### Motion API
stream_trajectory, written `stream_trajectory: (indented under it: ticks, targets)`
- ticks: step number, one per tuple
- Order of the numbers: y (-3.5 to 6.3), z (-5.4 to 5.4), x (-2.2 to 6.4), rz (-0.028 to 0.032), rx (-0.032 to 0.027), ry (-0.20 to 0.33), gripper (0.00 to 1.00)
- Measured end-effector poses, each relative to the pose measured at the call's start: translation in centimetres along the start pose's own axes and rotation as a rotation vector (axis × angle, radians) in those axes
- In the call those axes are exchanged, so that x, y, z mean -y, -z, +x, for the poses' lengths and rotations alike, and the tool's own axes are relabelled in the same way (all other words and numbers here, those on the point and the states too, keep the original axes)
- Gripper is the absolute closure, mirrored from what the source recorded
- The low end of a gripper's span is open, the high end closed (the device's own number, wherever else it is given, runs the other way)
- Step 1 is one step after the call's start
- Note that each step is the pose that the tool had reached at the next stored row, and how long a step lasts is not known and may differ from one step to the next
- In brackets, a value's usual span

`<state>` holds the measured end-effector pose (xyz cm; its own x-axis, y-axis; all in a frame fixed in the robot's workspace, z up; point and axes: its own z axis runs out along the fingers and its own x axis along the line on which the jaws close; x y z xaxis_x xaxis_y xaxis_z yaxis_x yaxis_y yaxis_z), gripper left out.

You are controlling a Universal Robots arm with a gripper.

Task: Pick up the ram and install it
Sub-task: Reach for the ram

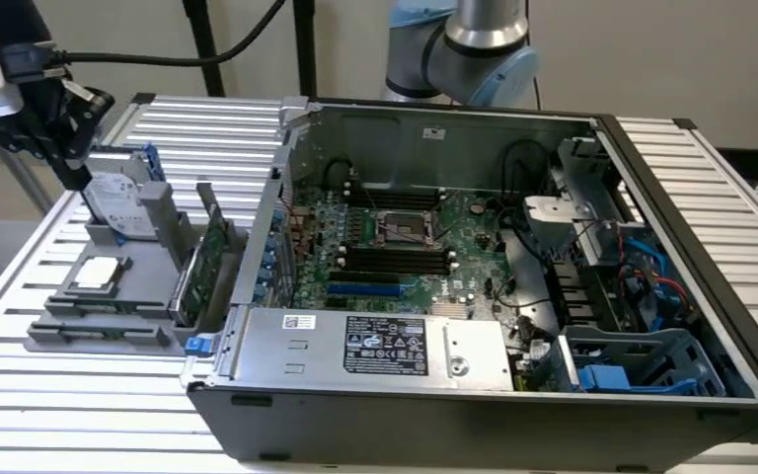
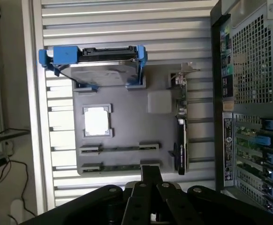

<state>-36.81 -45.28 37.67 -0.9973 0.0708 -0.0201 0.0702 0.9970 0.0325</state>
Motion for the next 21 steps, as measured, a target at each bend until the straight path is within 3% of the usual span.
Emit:
stream_trajectory:
  ticks: [8, 21]
  targets:
    - [-0.35, 3.2, 0.43, 0.0032, -0.0013, 0.0, 1.0]
    - [-0.38, 3.3, 0.43, 0.0033, -0.0022, 0.0, 1.0]
